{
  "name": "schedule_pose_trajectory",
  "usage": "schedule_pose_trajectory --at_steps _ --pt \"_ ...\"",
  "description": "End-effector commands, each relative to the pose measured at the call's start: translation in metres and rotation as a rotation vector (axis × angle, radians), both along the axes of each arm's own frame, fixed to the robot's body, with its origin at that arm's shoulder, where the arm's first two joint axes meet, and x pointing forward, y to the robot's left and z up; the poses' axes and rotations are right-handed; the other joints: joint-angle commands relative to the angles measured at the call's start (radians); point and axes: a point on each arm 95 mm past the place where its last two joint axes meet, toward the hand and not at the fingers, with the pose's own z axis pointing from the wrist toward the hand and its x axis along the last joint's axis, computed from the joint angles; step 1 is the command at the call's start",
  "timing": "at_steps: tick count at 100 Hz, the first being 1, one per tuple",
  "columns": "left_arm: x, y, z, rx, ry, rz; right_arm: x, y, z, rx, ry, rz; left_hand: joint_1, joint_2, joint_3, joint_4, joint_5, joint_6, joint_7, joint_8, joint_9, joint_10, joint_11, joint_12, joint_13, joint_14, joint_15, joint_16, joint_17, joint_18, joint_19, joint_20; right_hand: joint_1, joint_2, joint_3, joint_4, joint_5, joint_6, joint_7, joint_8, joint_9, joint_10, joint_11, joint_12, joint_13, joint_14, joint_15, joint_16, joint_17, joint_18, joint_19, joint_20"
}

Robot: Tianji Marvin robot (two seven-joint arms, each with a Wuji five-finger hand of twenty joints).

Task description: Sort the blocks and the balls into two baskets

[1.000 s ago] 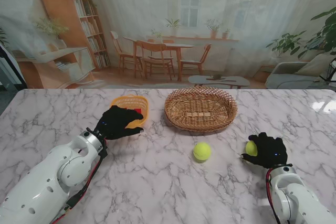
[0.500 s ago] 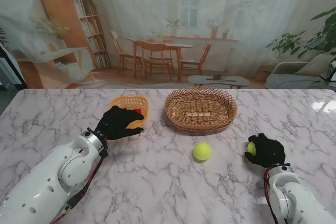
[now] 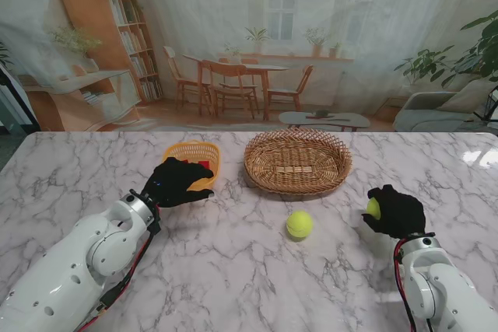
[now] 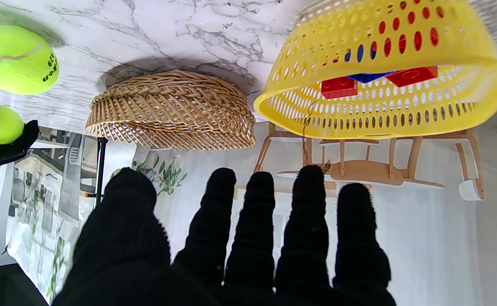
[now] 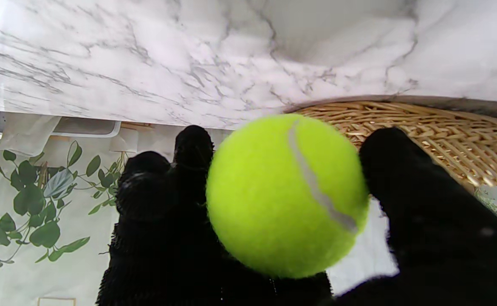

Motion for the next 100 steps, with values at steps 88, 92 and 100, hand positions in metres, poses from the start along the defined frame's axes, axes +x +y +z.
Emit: schedule_pose_trajectory --at_steps 88,92,100 --pt "0.000 0.002 -0.003 0.014 0.016 0.005 0.081 0.071 0.063 0.062 0.012 0.210 0.007 0.037 -0.020 -0.010 -0.013 0.018 0.008 -0.005 0.014 0.005 0.008 0.010 -0.008 0.015 0.024 0.004 0.000 -0.004 0.021 -0.004 0.148 0.029 0.048 -0.057 0.035 -0.039 0.143 -0.053 0.030 -0.018 0.035 0.018 0.030 -0.060 0.068 0.018 0.001 -0.018 0.030 -0.009" --pt "0.000 0.002 -0.003 0.014 0.016 0.005 0.086 0.074 0.063 0.058 0.020 0.216 0.007 0.036 -0.020 -0.010 -0.013 0.019 0.008 -0.005 0.014 0.006 0.008 0.010 -0.008 0.015 0.024 0.003 0.001 -0.005 0.021 -0.004 0.147 0.029 0.048 -0.056 0.035 -0.039 0.145 -0.055 0.028 -0.018 0.034 0.017 0.030 -0.060 0.067 0.018 -0.001 -0.017 0.028 -0.010" --pt "0.000 0.002 -0.003 0.012 0.017 0.006 0.095 0.079 0.063 0.055 0.038 0.226 0.007 0.037 -0.020 -0.010 -0.012 0.019 0.008 -0.005 0.015 0.006 0.008 0.010 -0.008 0.015 0.024 0.004 0.003 -0.006 0.024 -0.002 0.146 0.031 0.047 -0.056 0.035 -0.040 0.148 -0.059 0.028 -0.019 0.034 0.017 0.030 -0.059 0.064 0.017 -0.001 -0.016 0.026 -0.011"
